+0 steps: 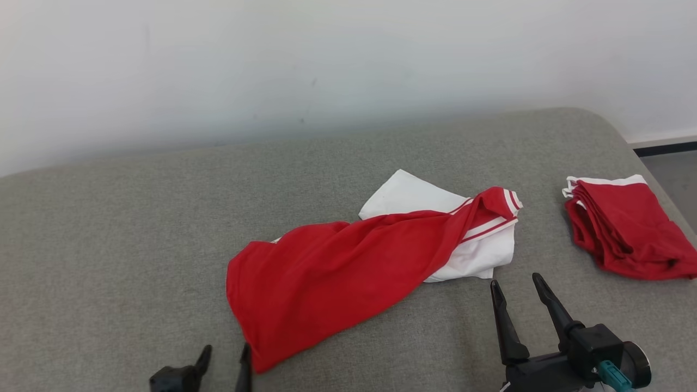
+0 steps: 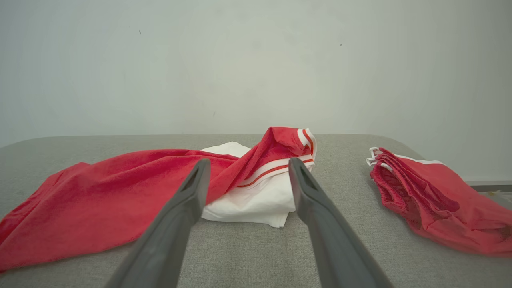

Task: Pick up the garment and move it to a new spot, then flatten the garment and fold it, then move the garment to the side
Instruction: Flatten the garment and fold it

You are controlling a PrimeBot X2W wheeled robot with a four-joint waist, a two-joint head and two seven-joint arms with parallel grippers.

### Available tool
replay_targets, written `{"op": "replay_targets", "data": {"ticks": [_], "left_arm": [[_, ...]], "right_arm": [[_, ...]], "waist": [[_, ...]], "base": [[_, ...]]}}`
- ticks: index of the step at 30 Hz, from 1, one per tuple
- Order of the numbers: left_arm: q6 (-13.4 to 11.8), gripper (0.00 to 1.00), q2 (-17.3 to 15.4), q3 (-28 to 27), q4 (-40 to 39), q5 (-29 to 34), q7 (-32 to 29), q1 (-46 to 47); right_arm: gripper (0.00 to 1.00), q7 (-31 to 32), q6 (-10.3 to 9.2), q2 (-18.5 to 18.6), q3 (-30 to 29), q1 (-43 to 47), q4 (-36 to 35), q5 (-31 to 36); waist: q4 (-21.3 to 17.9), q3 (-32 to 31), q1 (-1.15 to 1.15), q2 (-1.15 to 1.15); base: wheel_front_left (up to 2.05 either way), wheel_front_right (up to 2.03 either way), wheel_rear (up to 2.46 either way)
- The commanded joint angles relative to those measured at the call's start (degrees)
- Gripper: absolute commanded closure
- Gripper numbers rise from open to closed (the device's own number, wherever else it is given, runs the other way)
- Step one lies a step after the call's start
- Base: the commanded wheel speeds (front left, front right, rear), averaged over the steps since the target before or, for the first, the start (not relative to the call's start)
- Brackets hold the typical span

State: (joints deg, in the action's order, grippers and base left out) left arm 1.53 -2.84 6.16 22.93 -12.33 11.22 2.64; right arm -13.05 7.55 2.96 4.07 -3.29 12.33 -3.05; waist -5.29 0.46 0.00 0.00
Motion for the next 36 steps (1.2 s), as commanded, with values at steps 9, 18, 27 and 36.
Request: {"op": "replay_targets", "data": {"ticks": [9,18,27,36], "left_arm": [[-4.5,0.00,-0.1,5.6,7.0,-3.9,-6.2,5.8],[-10.5,0.20,-0.9,6.9,10.9,-2.1,-9.1,6.8],[-11.1,1.00,-1.2,6.8,10.9,-3.3,-8.9,5.8],[-4.1,1.00,-0.4,1.9,1.8,-15.2,-1.4,8.2]], "right_arm": [[0.00,0.0,-0.15,-0.1,0.7,0.6,-0.3,-2.2],[0.00,-0.3,-0.15,-0.1,1.2,0.8,0.3,-2.5],[0.00,-0.4,-0.15,-0.1,1.6,0.9,0.7,-2.9],[0.00,-0.3,-0.15,-0.1,1.2,1.1,0.7,-2.9]], "waist": [[-2.3,1.8,0.00,0.00],[-3.2,1.4,0.00,0.00],[-3.1,0.8,0.00,0.00],[-2.8,0.5,0.00,0.00]], "base": [[0.00,0.00,0.00],[0.00,0.00,0.00],[0.00,0.00,0.00],[0.00,0.00,0.00]]}}
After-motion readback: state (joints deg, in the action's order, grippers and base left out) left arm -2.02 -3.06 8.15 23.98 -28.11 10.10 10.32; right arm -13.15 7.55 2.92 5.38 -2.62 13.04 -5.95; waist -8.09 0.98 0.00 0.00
